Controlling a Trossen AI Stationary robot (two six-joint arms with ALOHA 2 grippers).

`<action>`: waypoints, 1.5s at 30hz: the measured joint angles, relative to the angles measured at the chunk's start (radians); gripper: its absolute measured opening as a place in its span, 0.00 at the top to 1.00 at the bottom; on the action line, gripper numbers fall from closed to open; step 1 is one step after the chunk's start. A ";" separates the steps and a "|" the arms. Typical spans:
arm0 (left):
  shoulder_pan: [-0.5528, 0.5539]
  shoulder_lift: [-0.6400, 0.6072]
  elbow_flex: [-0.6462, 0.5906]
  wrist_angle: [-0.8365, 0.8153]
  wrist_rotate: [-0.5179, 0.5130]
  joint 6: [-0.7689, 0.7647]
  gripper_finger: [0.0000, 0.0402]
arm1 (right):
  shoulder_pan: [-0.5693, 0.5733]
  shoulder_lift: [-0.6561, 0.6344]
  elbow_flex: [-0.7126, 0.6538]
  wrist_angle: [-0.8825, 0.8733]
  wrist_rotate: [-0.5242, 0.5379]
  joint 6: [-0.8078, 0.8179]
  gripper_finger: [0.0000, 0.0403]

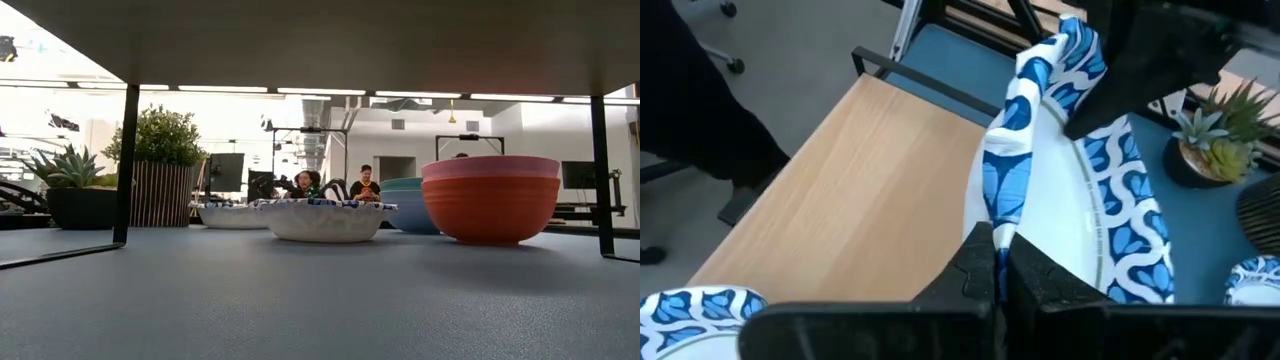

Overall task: Place and stack bowls onto a shelf
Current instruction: Stack the blue patterned bowl on top of the blue patterned bowl on the shelf

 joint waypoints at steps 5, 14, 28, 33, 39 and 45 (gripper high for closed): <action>0.000 0.000 0.000 0.010 -0.058 -0.037 0.84 | 0.001 0.000 0.000 -0.041 0.013 0.016 0.95; -0.028 0.000 0.000 0.034 -0.089 -0.026 0.55 | -0.002 0.000 0.000 -0.163 0.050 0.048 0.95; -0.093 -0.034 -0.001 0.163 -0.404 -0.048 0.42 | 0.233 -0.060 0.001 -0.436 0.536 0.287 0.95; -0.097 -0.047 -0.001 0.232 -0.514 -0.082 0.42 | 0.399 -0.055 0.001 -0.503 0.650 0.493 0.95; -0.097 -0.046 -0.001 0.266 -0.579 -0.133 0.42 | 0.571 -0.048 0.000 -0.508 0.749 0.712 0.95; -0.097 -0.046 -0.001 0.264 -0.579 -0.180 0.42 | 0.677 -0.049 0.000 -0.508 0.782 0.926 0.95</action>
